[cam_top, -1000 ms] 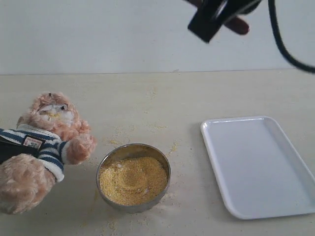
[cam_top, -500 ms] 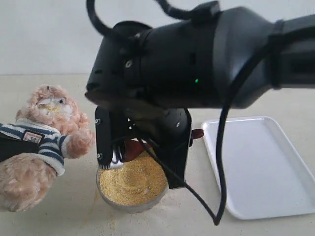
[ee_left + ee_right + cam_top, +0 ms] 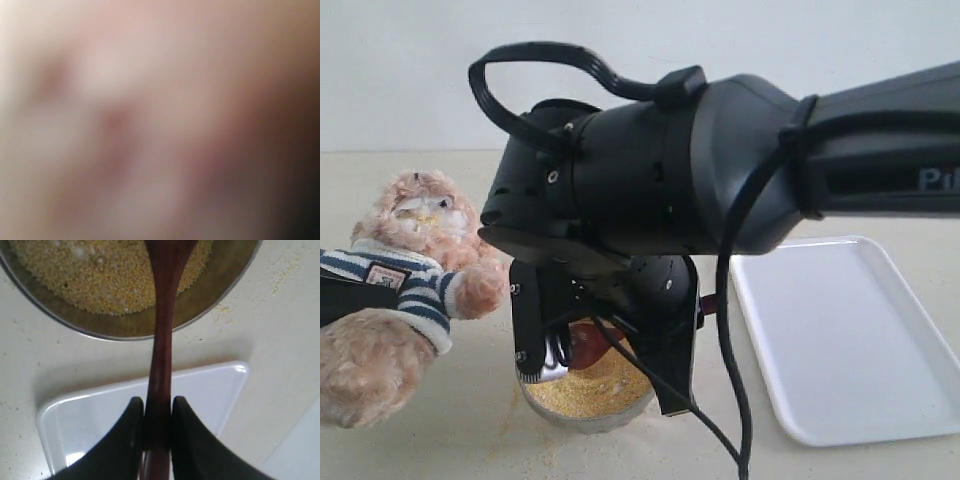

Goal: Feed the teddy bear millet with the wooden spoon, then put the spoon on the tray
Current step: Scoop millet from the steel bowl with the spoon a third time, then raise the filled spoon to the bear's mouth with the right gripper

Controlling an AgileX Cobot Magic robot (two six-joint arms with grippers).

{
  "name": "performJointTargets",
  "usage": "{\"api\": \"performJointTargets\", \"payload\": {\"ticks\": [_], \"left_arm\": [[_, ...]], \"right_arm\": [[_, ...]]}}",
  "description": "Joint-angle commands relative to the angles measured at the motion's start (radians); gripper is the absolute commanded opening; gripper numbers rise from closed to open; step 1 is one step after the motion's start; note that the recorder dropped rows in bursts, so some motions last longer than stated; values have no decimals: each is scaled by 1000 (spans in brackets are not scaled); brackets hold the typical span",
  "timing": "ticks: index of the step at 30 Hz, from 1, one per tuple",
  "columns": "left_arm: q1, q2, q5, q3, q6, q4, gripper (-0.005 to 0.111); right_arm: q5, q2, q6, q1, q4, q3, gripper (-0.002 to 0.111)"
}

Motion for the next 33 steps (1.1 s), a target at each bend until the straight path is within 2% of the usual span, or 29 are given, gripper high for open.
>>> {"api": "performJointTargets", "payload": {"ticks": [1,4,16,20,22,25,29,33], "left_arm": [[2,-1,27,-3,6,-9,5],[2,-1,27,-3,6,-9,5],[2,-1,32,-3,6,1,5],[2,-1,44,-3,6,0,5],[2,-1,44,-3,6,-1,5],[2,-1,44,-3,6,-1,5],[2,-1,42,-3,6,-1,5],[2,-1,37,-3,6,-7,5]], "right_arm": [[3,11,-10,-5,15,-5,0],[3,9,1,-5,117,-5,0],[3,-52,87,-11,197,-5,0],[3,-52,133,-100,218,-5,0],[3,-52,110,-130,288,-5,0],[3,-52,73,-134,299,-5,0],[3,-52,89,-134,146,-5,0],[3,-52,29,-134,240,-5,0]]}}
